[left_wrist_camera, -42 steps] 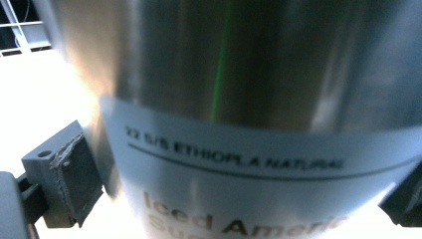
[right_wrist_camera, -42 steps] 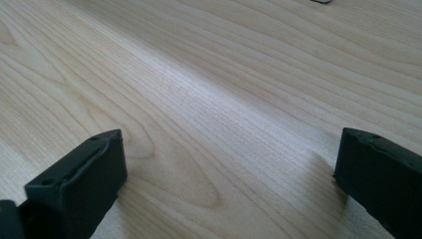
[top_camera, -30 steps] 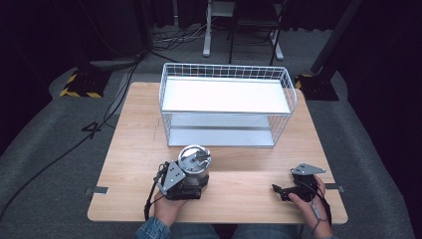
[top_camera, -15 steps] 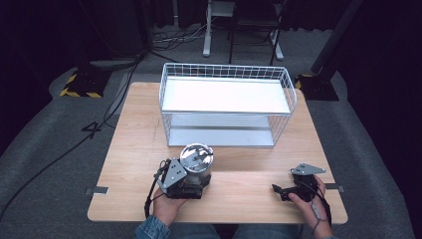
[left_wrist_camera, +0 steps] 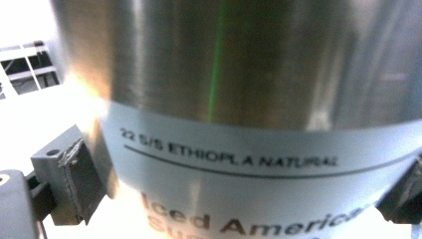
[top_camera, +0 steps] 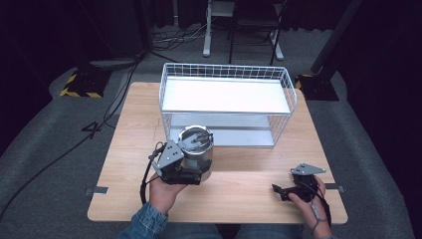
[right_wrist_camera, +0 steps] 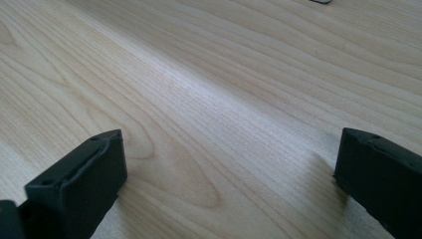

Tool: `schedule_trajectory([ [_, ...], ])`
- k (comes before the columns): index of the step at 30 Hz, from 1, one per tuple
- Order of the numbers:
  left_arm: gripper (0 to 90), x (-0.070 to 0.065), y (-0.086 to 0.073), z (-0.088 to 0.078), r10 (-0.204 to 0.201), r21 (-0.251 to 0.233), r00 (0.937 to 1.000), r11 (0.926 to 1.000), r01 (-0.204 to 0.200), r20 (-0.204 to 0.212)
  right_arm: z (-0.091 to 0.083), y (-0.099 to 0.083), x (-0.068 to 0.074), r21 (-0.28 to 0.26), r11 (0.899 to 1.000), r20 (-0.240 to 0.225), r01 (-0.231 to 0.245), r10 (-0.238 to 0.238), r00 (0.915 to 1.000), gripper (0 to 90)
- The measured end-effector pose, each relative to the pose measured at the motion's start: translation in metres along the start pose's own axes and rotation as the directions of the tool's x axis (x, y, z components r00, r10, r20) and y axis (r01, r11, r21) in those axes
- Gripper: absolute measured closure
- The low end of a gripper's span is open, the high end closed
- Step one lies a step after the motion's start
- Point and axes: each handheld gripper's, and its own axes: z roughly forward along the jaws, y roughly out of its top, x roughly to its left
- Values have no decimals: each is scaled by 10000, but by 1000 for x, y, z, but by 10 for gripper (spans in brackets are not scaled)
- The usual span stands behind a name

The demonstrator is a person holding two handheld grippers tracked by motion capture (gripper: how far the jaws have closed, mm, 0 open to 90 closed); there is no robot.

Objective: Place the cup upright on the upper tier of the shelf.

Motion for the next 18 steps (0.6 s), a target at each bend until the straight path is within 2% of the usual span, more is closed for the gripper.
schedule_trajectory([
  [1,40,0,0,0,0,0,10000,10000,0,0,0,0,0,0,10000,0,0,0,10000,0],
  [6,40,9,23,-2,-236,-78,9997,9997,236,-7,0,0,0,3,10000,0,2,-2,10000,0],
  [9,40,13,37,-2,-187,8,9998,9998,187,-117,0,0,0,4,10000,1,4,-4,10000,0],
  [12,40,17,54,-4,-183,-112,9998,9998,182,-92,0,0,0,1,10000,-3,-6,6,10000,0],
  [13,40,17,54,-4,-183,-112,9998,9998,182,-92,0,0,0,1,10000,-3,-6,6,10000,0],
  [14,40,19,63,-4,-238,-175,9997,9996,237,-76,0,0,0,2,10000,-1,3,-3,10000,0],
  [15,40,19,63,-4,-238,-175,9997,9996,237,-76,0,0,0,2,10000,-1,3,-3,10000,0],
  [17,40,22,79,-3,-214,-180,9998,9996,213,-58,0,0,0,2,10000,2,4,-4,10000,0],
  [18,40,22,79,-3,-214,-180,9998,9996,213,-58,0,0,0,2,10000,2,4,-4,10000,0],
])
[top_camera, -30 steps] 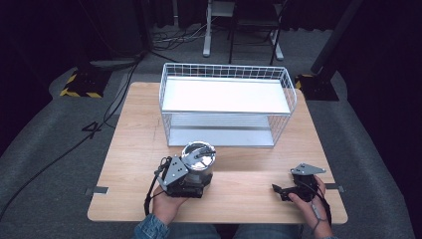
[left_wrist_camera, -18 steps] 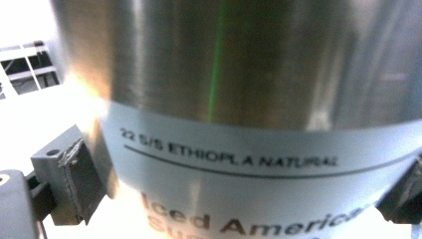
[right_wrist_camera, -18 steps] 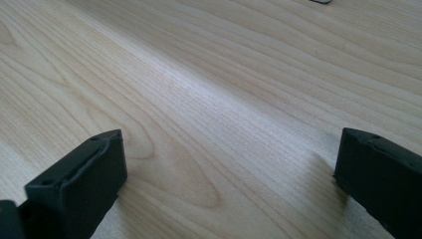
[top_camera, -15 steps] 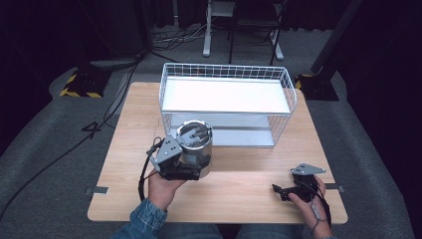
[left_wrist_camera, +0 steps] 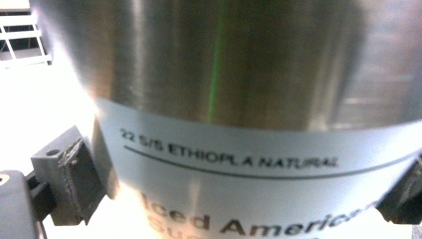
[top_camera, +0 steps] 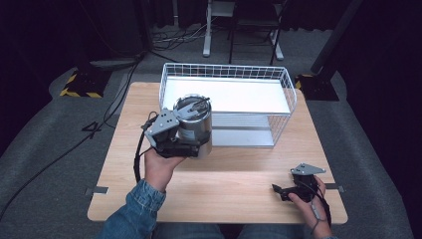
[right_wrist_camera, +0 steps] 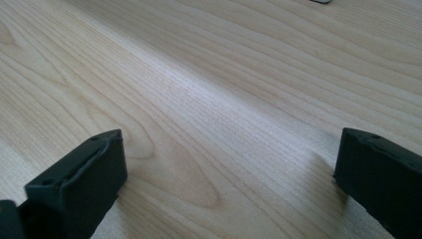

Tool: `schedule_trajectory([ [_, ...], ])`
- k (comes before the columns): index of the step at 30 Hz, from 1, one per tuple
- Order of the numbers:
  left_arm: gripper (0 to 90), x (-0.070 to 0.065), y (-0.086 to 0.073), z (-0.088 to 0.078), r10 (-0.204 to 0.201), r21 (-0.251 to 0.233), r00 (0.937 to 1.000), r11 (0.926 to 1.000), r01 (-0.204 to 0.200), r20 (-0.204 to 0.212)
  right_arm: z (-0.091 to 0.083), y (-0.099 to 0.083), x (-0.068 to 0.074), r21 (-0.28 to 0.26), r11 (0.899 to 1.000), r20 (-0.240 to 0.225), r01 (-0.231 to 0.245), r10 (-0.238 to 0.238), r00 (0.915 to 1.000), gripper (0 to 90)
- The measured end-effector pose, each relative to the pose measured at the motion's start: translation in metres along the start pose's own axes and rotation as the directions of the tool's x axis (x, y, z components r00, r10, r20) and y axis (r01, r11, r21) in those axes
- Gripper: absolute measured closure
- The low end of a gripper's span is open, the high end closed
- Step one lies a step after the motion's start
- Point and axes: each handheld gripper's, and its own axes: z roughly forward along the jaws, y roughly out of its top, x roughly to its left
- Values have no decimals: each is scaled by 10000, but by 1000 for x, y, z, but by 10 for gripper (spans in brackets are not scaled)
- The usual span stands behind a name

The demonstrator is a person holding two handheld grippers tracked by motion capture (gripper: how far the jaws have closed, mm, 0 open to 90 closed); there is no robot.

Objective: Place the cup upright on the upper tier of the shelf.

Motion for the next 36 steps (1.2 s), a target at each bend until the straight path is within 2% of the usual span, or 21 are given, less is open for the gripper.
schedule_trajectory([
  [6,39,4,30,6,130,-55,9999,9999,-130,-81,0,0,0,-1,10000,-2,-8,8,10000,1],
  [11,39,11,51,12,20,-228,9999,9997,-23,-125,0,0,0,0,10000,-27,11,-11,10000,1],
  [12,39,13,59,15,154,-254,9995,9995,-161,-281,0,0,0,-1,10000,-28,10,-10,10000,1],
  [13,39,13,59,15,154,-254,9995,9995,-161,-281,0,0,0,-1,10000,-28,10,-10,10000,1],
  [16,39,18,73,24,315,-323,9981,9989,-333,-537,0,0,0,-1,10000,-30,9,-9,10000,1],
  [20,39,23,82,31,394,-433,9966,9982,-426,-730,0,0,0,1,10000,-30,9,-9,10000,1],
  [25,39,35,93,45,234,-845,9952,9959,-314,-946,0,0,0,1,10000,-28,16,-16,10000,1],
  [27,39,38,95,48,226,-867,9950,9957,-312,-976,0,0,0,-1,10000,-32,8,-8,10000,1],
  [31,39,46,99,59,246,-826,9914,9960,-354,-1284,0,0,0,-4,10000,-61,56,-56,10000,1],
  [36,39,55,103,72,-19,-900,9897,9959,-111,-1430,0,0,1,-12,10000,-115,85,-85,9999,1],
])
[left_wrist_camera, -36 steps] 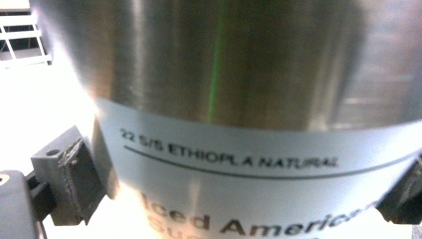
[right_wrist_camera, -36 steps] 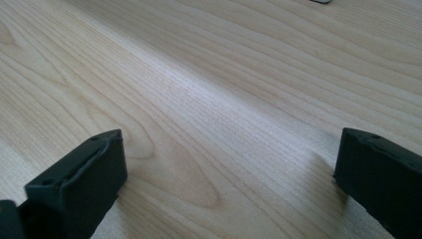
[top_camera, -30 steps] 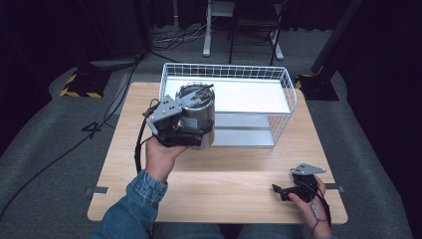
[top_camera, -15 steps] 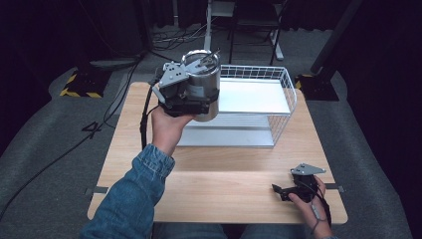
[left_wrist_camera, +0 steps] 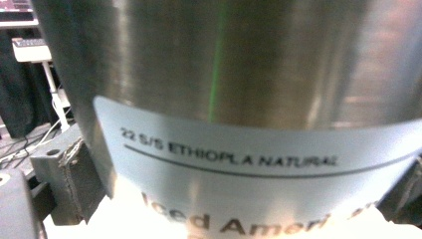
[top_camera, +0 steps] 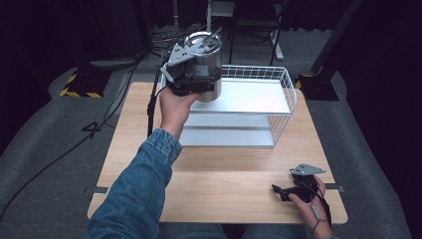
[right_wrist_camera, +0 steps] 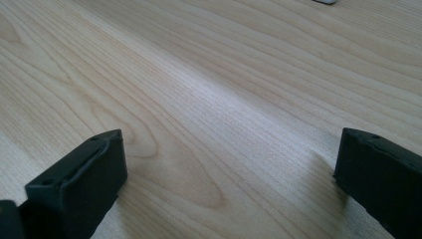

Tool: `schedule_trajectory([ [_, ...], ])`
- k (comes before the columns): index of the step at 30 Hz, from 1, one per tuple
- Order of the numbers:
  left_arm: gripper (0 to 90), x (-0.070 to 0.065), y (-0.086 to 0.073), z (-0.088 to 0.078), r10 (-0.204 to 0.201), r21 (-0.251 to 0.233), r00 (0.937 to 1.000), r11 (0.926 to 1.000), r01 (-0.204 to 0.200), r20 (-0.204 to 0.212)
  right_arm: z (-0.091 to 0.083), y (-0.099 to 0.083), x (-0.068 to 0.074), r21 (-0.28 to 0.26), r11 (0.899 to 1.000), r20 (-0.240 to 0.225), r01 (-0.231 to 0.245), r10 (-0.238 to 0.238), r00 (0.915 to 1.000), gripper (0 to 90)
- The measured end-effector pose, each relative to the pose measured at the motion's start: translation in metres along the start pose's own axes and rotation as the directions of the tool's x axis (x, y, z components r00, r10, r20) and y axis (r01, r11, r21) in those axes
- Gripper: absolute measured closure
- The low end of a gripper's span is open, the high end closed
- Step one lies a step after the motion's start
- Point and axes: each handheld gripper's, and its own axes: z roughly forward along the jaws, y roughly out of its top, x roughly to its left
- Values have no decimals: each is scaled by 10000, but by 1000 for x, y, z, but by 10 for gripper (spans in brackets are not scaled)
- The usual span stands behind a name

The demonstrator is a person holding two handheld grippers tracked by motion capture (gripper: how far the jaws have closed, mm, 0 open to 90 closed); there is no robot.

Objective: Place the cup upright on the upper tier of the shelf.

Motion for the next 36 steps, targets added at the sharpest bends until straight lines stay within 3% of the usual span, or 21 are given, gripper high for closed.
schedule_trajectory([
  [6,39,8,0,15,37,-346,9996,9994,-47,-288,0,0,0,-10,10000,-10,-6,6,10000,1],
  [12,39,11,-3,32,43,94,9988,9999,-38,-497,0,0,0,-16,10000,-30,-7,7,10000,1],
  [22,38,9,-17,51,-26,439,9975,9990,57,-702,0,0,1,-7,10000,-88,41,-41,10000,2],
  [32,37,8,-26,60,293,886,9947,9959,-205,-990,0,0,1,-6,10000,-87,40,-40,10000,2],
  [36,36,9,-30,60,159,666,9945,9977,-89,-1039,0,0,1,-5,10000,-85,45,-45,10000,2],
])
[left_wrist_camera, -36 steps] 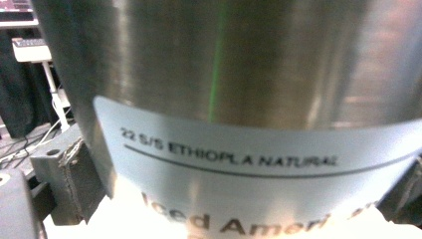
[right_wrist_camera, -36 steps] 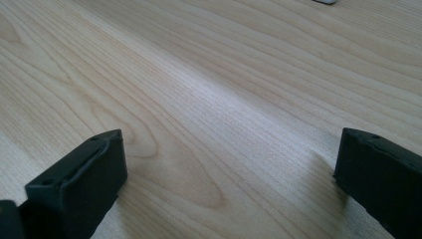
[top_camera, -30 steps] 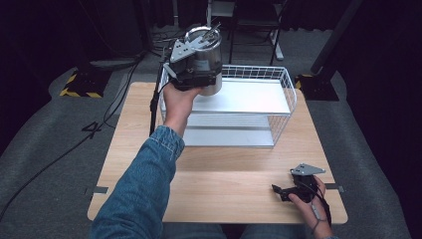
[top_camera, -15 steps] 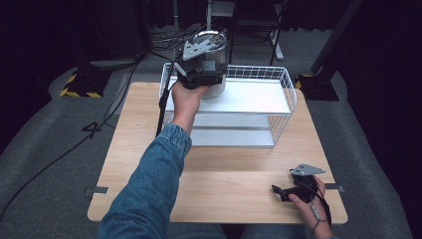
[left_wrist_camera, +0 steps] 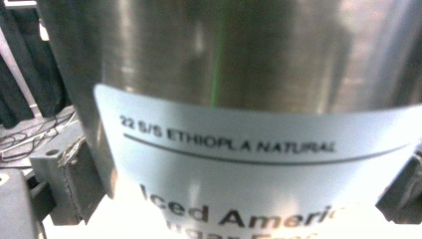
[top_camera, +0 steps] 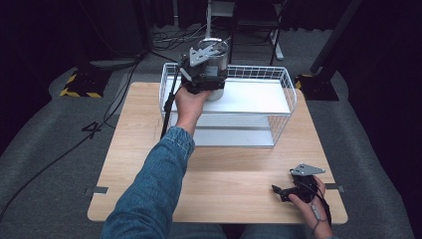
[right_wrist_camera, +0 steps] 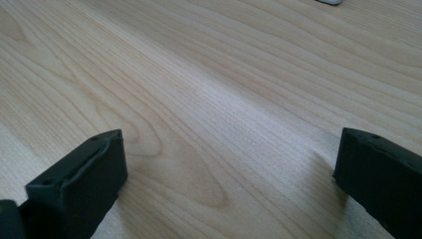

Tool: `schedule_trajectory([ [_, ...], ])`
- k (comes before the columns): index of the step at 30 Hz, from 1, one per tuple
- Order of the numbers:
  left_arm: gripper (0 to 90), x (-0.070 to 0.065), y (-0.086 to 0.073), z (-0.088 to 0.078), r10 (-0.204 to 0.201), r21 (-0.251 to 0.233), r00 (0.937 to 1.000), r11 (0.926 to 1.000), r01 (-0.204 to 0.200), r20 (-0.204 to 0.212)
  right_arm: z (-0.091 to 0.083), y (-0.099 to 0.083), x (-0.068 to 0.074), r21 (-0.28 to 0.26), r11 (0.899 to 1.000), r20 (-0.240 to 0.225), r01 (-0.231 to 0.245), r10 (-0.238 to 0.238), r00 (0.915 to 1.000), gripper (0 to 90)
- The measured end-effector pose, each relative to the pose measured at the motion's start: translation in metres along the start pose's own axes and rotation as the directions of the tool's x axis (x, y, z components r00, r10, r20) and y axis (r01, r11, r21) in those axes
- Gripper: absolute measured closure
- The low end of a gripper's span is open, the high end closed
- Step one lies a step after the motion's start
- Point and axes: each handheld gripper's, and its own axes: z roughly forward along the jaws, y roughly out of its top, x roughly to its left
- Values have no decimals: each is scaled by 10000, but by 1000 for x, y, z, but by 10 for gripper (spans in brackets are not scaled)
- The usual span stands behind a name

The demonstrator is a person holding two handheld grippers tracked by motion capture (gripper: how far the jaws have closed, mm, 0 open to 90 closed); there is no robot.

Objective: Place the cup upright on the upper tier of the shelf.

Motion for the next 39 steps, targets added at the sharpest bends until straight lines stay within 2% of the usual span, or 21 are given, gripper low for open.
schedule_trajectory([
  [10,28,0,-4,1,-148,-341,9999,9993,150,57,0,0,0,0,10000,-3,1,-1,10000,2],
  [13,22,1,-3,1,-252,-357,9996,9990,256,121,0,0,0,0,10000,-2,-5,5,10000,2],
  [21,18,4,-2,-3,-217,-225,9991,9995,225,356,0,0,0,-1,10000,0,3,-3,10000,2],
  [25,0,4,0,-6,-397,-544,9980,9976,424,496,0,0,0,-8,10000,-29,36,-36,10000,3],
  [30,0,5,2,-10,-165,-829,9988,9964,203,467,0,0,0,-13,10000,-38,54,-54,10000,3],
  [33,0,4,3,-14,-101,-775,9992,9969,132,399,0,0,0,-15,10000,-43,66,-66,10000,3],
  [39,0,6,9,-31,9,-885,9996,9961,17,287,0,0,0,-8,10000,-91,93,-93,9999,3],
])
